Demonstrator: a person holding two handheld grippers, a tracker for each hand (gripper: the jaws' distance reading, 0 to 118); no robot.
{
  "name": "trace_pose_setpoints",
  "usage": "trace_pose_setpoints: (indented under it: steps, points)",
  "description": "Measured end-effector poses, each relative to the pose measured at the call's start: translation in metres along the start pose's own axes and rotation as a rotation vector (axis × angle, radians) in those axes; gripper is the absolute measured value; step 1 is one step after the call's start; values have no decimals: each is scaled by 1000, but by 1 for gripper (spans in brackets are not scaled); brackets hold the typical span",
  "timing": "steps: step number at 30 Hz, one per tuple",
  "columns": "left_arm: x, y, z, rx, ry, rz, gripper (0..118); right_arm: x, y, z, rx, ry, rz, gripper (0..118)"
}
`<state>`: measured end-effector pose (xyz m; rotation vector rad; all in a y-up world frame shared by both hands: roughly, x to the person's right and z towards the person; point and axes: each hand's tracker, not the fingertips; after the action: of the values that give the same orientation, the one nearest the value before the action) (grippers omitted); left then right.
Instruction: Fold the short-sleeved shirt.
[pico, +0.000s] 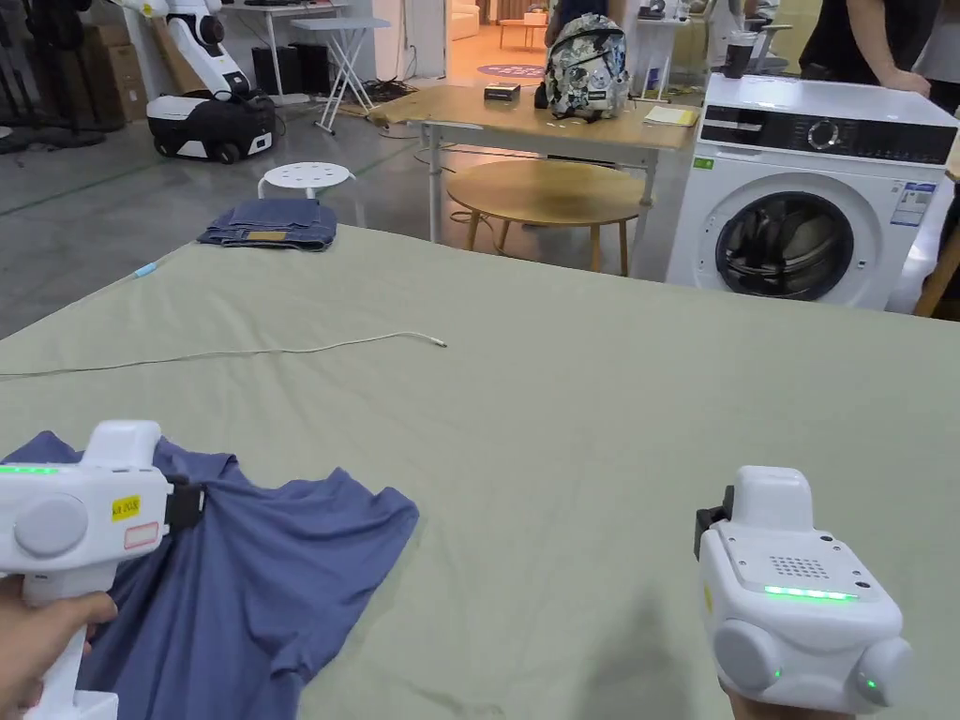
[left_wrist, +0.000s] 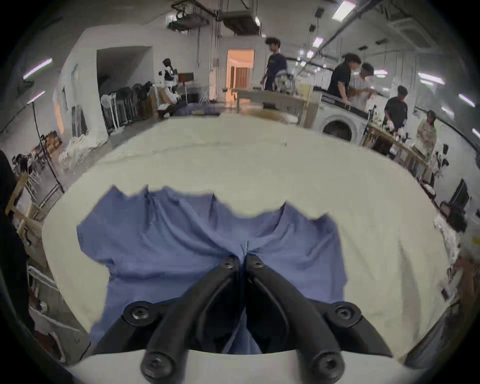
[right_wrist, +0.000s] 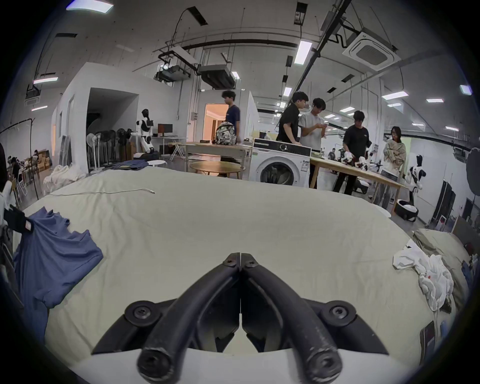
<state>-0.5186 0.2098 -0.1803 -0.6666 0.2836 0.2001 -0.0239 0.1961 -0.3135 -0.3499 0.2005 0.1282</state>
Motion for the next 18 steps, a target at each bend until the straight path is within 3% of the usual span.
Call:
trace_pose_setpoints:
  steps: [5, 18]
  points:
    - [39, 45, 38, 143, -80, 19, 0, 9, 8, 11, 21, -18, -17, 0]
    - [192, 152, 81, 360, -322, -181, 0, 55, 24, 42, 73, -91, -66, 0]
